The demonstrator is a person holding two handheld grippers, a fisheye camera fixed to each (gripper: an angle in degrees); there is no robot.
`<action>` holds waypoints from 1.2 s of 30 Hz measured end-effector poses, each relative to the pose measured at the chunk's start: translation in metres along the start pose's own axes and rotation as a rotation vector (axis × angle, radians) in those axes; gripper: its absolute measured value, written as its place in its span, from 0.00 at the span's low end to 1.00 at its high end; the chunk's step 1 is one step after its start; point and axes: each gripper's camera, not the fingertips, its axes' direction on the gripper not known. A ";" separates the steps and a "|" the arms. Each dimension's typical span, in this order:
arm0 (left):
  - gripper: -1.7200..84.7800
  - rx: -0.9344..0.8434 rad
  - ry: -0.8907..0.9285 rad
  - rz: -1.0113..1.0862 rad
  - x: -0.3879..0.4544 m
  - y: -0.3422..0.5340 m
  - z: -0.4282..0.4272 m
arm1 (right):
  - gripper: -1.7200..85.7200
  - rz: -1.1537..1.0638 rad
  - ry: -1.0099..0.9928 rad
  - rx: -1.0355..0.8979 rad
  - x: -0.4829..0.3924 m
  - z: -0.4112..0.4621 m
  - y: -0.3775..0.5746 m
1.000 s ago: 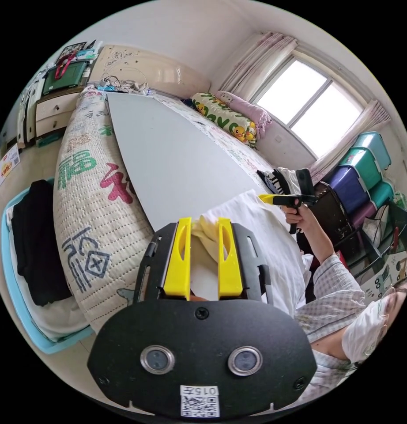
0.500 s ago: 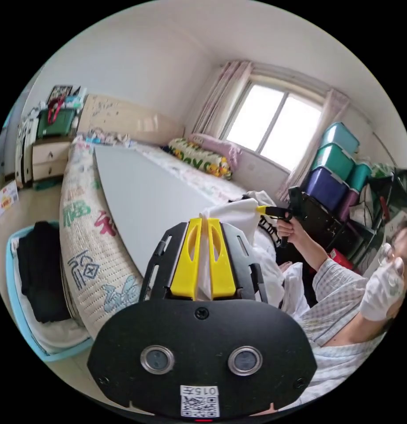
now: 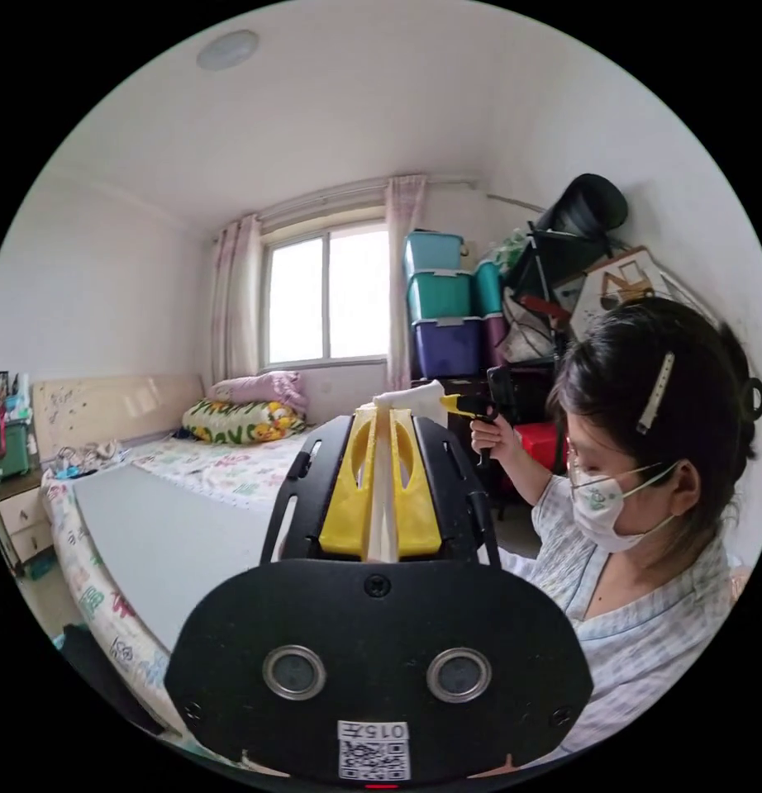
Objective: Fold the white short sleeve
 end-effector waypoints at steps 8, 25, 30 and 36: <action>0.02 -0.001 0.349 -0.047 0.044 -0.019 0.093 | 0.01 0.020 0.195 0.113 -0.093 -0.118 0.099; 0.02 -0.361 0.290 -0.444 -0.018 0.132 0.292 | 0.01 0.518 0.492 -0.225 0.115 -0.012 0.279; 0.02 -0.353 0.250 -0.446 -0.027 0.113 0.281 | 0.01 0.534 0.465 -0.171 0.146 0.009 0.282; 0.02 -0.354 0.033 -0.381 -0.022 0.051 0.227 | 0.01 0.435 0.620 -0.151 0.138 0.006 0.255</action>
